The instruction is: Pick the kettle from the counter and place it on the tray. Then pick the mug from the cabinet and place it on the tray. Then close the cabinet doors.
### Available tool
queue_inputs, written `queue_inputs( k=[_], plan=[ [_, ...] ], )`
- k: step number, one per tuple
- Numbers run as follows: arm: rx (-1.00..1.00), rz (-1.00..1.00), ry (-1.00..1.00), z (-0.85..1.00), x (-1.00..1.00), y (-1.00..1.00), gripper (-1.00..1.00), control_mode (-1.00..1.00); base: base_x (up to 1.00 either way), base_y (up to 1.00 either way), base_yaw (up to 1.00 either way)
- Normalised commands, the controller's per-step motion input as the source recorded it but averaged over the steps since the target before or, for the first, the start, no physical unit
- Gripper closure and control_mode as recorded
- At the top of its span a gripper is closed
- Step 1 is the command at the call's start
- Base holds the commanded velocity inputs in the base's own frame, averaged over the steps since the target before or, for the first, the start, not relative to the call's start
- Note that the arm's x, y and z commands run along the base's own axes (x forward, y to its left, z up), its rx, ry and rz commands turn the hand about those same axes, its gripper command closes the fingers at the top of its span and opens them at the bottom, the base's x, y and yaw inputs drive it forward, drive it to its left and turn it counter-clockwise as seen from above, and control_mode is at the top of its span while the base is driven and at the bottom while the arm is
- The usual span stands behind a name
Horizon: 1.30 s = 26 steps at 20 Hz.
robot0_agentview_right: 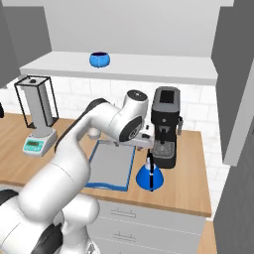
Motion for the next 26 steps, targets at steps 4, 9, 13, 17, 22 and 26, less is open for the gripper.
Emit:
queue_inputs(
  k=[4,9,13,17,22,26],
  plan=[
    [0.02,0.00,0.00,-0.28,0.00,-0.50,-1.00,-1.00,0.00,0.00,0.00],
    [-0.01,0.00,0.02,-0.27,0.12,-0.50,-1.00,-1.00,0.00,0.00,0.00],
    [0.00,0.00,0.06,-0.25,0.19,-0.45,-1.00,-1.00,0.00,0.00,0.00],
    [0.00,0.00,0.07,-0.23,0.20,-0.21,-1.00,-1.00,0.00,0.00,0.00],
    [0.00,0.00,0.04,-0.27,0.13,-0.17,-1.00,-1.00,0.00,0.00,0.00],
    [0.00,0.00,0.02,-0.34,0.07,-0.09,-1.00,-1.00,0.00,0.00,0.00]
  ],
)
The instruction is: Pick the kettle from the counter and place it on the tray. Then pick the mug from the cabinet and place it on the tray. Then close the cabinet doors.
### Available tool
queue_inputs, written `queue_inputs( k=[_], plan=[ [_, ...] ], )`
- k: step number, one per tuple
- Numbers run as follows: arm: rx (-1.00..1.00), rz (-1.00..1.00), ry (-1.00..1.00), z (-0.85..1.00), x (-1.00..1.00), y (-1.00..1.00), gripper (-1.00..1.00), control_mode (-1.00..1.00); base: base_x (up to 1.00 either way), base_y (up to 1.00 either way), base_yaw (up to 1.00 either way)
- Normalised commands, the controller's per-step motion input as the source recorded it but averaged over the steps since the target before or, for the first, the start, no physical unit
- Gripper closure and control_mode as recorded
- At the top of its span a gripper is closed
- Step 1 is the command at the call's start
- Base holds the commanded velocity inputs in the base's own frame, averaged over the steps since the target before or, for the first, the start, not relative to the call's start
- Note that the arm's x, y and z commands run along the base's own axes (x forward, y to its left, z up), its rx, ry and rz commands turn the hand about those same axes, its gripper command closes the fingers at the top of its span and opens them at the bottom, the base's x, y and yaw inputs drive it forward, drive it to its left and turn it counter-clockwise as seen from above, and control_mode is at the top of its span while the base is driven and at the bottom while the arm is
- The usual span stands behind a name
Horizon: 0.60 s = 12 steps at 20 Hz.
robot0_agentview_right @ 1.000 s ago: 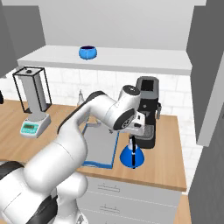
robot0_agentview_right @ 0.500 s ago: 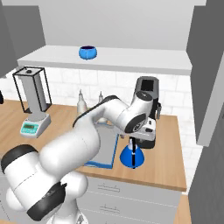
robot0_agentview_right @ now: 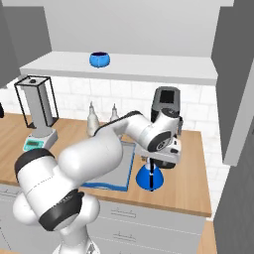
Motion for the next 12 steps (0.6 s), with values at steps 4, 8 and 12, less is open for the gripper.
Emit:
queue_inputs(
  k=[4,8,12],
  plan=[
    [0.00,0.00,0.00,-0.24,0.01,-0.03,-1.00,-1.00,0.00,0.00,0.00],
    [-0.01,0.00,0.00,-0.01,0.00,0.00,1.00,-1.00,0.00,0.00,0.00],
    [-0.01,0.00,0.00,-0.01,0.06,0.04,1.00,-1.00,0.00,0.00,0.00]
  ],
)
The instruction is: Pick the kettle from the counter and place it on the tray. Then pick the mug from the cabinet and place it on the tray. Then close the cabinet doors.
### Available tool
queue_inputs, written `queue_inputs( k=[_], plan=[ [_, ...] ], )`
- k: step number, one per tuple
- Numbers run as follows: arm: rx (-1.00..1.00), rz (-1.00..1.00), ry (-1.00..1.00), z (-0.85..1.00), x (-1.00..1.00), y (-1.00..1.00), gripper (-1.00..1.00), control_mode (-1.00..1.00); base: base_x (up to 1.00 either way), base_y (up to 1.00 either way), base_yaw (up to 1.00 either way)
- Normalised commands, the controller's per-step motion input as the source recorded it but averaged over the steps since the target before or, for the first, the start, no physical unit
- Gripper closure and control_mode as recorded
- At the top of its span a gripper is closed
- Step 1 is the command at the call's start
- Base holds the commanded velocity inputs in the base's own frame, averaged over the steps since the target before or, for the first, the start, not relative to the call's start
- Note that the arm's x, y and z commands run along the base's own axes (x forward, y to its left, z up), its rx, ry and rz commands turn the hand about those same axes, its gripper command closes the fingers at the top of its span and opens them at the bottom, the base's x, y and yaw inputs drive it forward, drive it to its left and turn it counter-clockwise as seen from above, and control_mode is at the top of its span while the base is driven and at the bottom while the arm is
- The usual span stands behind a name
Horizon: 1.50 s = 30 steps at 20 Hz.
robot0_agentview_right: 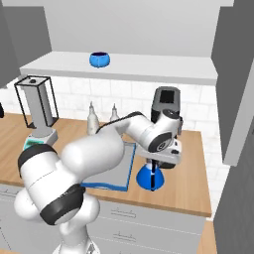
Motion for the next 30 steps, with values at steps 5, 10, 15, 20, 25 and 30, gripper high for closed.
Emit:
queue_inputs(
  k=[5,10,15,20,25,30],
  plan=[
    [0.00,0.01,0.01,0.05,-0.04,0.24,1.00,-1.00,0.00,0.00,0.00],
    [-0.01,0.00,-0.09,0.71,-0.30,0.57,1.00,-1.00,0.00,0.00,0.00],
    [-0.10,0.00,-0.03,0.57,-0.09,1.00,1.00,-1.00,0.00,0.00,0.00],
    [-0.13,0.00,-0.01,0.00,0.11,1.00,1.00,-1.00,0.00,0.00,0.00],
    [-0.05,-0.07,-0.01,-0.19,0.57,0.70,1.00,-1.00,0.00,0.00,0.00],
    [-0.02,-0.11,0.00,-0.20,0.78,0.50,1.00,-1.00,0.00,0.00,0.00]
  ],
)
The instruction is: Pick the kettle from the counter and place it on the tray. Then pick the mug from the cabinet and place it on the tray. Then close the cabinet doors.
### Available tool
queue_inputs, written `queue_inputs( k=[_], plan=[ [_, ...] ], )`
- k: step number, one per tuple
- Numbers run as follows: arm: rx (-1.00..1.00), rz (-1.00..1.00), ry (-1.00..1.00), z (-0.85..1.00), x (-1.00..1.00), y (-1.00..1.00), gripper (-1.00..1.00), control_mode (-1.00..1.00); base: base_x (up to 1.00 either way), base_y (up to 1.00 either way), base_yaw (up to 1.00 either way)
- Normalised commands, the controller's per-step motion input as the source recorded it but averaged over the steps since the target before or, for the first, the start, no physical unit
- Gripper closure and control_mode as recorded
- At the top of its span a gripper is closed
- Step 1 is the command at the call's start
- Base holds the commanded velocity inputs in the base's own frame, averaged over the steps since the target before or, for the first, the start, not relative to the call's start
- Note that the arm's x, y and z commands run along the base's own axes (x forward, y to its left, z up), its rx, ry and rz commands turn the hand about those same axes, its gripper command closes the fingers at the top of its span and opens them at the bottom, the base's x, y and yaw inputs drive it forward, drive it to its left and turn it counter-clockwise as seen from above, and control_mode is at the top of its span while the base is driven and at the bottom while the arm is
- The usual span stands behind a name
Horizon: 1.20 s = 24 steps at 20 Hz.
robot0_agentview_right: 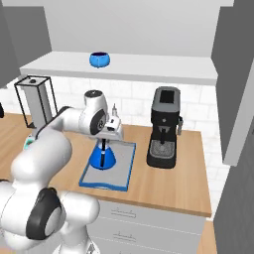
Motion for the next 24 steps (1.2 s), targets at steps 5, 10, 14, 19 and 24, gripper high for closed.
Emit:
queue_inputs(
  k=[5,10,14,19,24],
  plan=[
    [0.00,-0.09,0.00,-0.15,0.79,0.15,1.00,-1.00,0.00,0.00,0.00],
    [0.00,-0.06,0.00,-0.20,0.55,0.00,1.00,-1.00,0.00,0.00,0.00],
    [0.00,-0.01,0.00,-0.04,0.38,0.00,1.00,-1.00,0.00,0.00,0.00],
    [0.00,0.00,0.00,-0.07,0.19,0.00,1.00,-1.00,0.00,0.00,0.00],
    [0.00,0.00,0.00,-0.13,0.06,0.00,1.00,-1.00,0.00,0.00,0.00]
  ],
)
